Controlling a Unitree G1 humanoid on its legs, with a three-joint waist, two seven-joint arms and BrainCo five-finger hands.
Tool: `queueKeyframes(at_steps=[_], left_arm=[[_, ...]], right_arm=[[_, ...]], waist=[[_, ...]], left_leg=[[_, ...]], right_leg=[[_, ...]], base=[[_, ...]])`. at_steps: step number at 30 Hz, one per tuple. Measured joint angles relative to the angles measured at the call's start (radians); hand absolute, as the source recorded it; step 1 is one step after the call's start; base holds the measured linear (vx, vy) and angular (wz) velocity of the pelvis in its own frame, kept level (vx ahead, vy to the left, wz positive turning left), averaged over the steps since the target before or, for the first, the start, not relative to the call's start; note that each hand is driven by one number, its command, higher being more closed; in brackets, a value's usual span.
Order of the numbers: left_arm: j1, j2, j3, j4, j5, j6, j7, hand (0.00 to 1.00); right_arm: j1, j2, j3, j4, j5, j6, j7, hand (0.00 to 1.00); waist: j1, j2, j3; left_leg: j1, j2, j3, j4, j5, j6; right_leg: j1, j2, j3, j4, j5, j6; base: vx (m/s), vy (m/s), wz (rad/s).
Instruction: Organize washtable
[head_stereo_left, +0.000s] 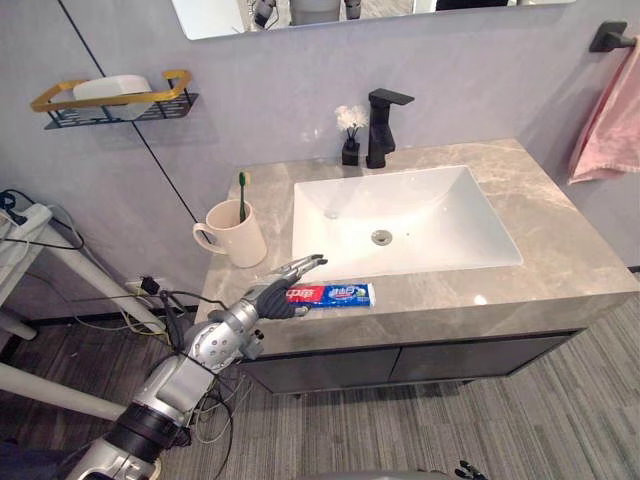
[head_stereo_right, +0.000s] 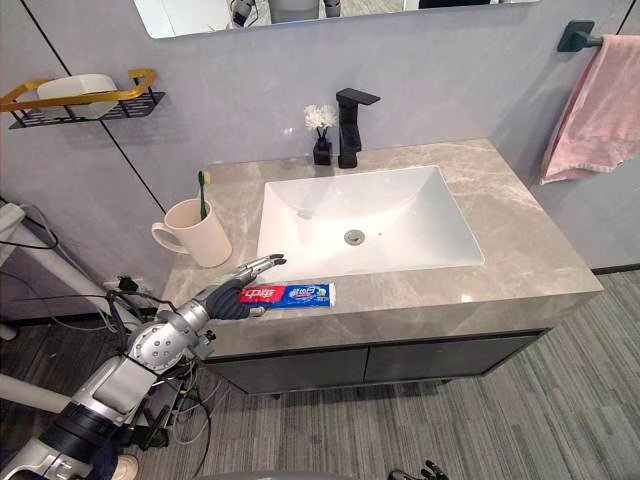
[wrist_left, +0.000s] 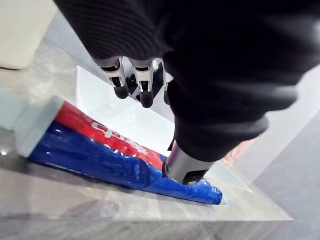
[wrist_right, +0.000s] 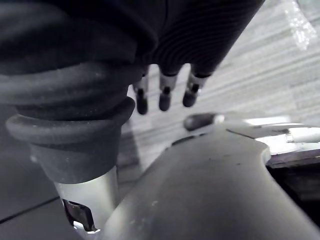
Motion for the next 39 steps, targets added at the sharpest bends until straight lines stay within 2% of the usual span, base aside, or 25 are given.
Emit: queueKeyframes(at_steps=[8, 13, 24, 30, 35, 36, 39], left_arm=[[0.031, -0.001, 0.054, -0.018, 0.007, 0.000, 0.001, 0.00], [0.055, -0.006, 0.055, -0.045, 0.006, 0.000, -0.001, 0.00], [0.078, -0.049, 0.073, -0.028, 0.008, 0.012, -0.001, 0.00], [0.090, -0.102, 0.078, -0.007, 0.008, 0.022, 0.001, 0.00], [0.088, -0.115, 0.079, 0.005, 0.009, 0.026, 0.020, 0.00], [0.088, -0.115, 0.080, 0.005, 0.008, 0.026, 0.020, 1.00], [0.088, -0.118, 0.087, 0.006, 0.010, 0.026, 0.022, 1.00]], right_arm=[[0.001, 0.000, -0.013, 0.000, 0.005, 0.000, 0.000, 0.00], [0.010, 0.004, -0.033, 0.002, 0.036, 0.000, 0.000, 0.00], [0.013, 0.008, -0.039, -0.001, 0.042, -0.001, 0.000, 0.00], [0.013, 0.011, -0.040, -0.003, 0.039, -0.001, -0.001, 0.00], [0.016, 0.015, -0.037, -0.017, 0.038, 0.001, -0.002, 0.00], [0.021, 0.017, -0.035, -0.028, 0.038, 0.001, -0.002, 0.00], [0.022, 0.016, -0.001, -0.044, 0.038, 0.001, -0.002, 0.00]], waist=[[-0.001, 0.002, -0.001], [0.011, 0.002, -0.001], [0.011, -0.001, 0.000], [0.010, -0.015, 0.002], [0.011, -0.021, 0.005], [0.011, -0.021, 0.005], [0.012, -0.022, 0.007]], left_leg=[[0.008, 0.000, 0.003, -0.004, 0.000, 0.000], [0.019, 0.000, 0.005, -0.010, 0.000, 0.000], [0.027, 0.001, 0.023, -0.028, 0.000, 0.000], [0.029, 0.000, 0.031, -0.033, 0.000, 0.000], [0.015, 0.001, 0.037, -0.032, 0.000, 0.000], [0.015, 0.001, 0.039, -0.032, 0.000, 0.000], [0.003, 0.001, 0.050, -0.032, 0.000, 0.000]], right_leg=[[0.004, 0.000, 0.002, 0.000, 0.000, 0.000], [0.011, 0.000, 0.003, -0.001, 0.000, 0.000], [0.000, 0.001, 0.022, -0.003, 0.001, 0.001], [-0.003, 0.000, 0.024, -0.004, 0.001, 0.001], [-0.020, 0.000, 0.028, -0.004, 0.004, 0.002], [-0.023, 0.000, 0.031, -0.004, 0.004, 0.002], [-0.041, 0.000, 0.041, -0.004, 0.008, 0.005]], base=[[0.00, 0.000, 0.00], [0.00, 0.000, 0.00], [0.00, 0.000, -0.04], [0.01, 0.001, -0.02], [-0.03, -0.009, -0.03], [-0.03, -0.010, -0.06], [-0.03, -0.012, -0.11]])
